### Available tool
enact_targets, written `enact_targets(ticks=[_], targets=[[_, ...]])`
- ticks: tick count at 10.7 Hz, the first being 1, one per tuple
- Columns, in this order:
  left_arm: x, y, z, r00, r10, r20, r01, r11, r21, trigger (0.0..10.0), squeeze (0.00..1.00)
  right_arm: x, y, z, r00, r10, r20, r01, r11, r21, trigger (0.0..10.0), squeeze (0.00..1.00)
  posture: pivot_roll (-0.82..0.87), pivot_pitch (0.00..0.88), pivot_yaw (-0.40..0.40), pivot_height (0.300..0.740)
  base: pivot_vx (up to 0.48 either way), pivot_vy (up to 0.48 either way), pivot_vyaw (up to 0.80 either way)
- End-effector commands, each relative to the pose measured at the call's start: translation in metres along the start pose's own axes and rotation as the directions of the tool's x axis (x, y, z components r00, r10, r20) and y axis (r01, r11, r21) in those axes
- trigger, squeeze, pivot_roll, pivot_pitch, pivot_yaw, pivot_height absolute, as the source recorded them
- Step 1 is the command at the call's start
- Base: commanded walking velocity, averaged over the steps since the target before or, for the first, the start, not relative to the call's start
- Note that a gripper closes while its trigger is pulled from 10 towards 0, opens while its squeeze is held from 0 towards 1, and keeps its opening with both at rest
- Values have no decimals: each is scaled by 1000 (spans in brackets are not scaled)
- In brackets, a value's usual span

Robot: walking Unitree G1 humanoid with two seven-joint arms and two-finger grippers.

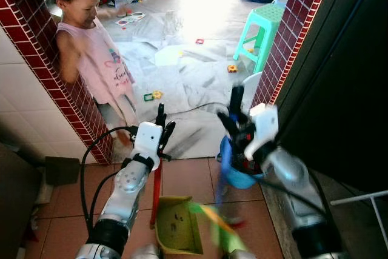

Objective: Sweep floor

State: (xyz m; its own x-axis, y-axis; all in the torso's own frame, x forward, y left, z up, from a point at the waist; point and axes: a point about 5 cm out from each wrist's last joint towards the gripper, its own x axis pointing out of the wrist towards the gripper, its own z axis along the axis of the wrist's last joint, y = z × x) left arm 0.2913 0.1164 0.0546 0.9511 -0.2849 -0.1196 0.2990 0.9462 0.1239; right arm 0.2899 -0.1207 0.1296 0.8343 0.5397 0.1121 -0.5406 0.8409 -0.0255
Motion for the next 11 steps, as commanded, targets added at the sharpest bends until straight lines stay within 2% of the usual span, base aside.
enact_targets(ticks=[1,2,3,5,6,9,10,11], targets=[[3,2,1,1000,8,-3,-8,999,41,10000,0,8,-6,36,993,14,119,-5,997,-83,10000,0,-80,0,26,740,0,0,0],[4,1,2,1000,7,-3,-7,999,39,10000,0,10,-8,47,989,39,144,-18,989,-145,10000,0,-84,0,26,740,0,0,0],[4,-2,0,1000,-3,-9,4,999,40,10000,0,12,-11,66,980,105,171,-50,953,-299,10000,0,-89,0,27,740,0,0,0],[4,0,-3,999,5,-34,-4,999,43,10000,0,15,-13,73,975,88,205,-22,952,-305,10000,0,-86,0,24,740,0,0,0],[4,4,-6,998,38,-46,-35,998,51,10000,0,13,-13,67,976,75,203,-10,953,-303,10000,0,-81,0,22,740,0,0,0],[5,9,-5,994,96,-43,-93,993,78,10000,0,-1,-6,23,993,53,101,-25,965,-261,10000,0,-67,0,24,740,0,0,0],[6,8,-5,995,83,-46,-80,995,67,10000,0,-5,-3,13,996,53,70,-34,968,-247,10000,0,-67,0,26,740,0,0,0],[6,6,-5,997,62,-51,-59,997,56,10000,0,-10,1,-2,999,45,26,-39,980,-196,10000,0,-63,0,31,740,0,0,0]])
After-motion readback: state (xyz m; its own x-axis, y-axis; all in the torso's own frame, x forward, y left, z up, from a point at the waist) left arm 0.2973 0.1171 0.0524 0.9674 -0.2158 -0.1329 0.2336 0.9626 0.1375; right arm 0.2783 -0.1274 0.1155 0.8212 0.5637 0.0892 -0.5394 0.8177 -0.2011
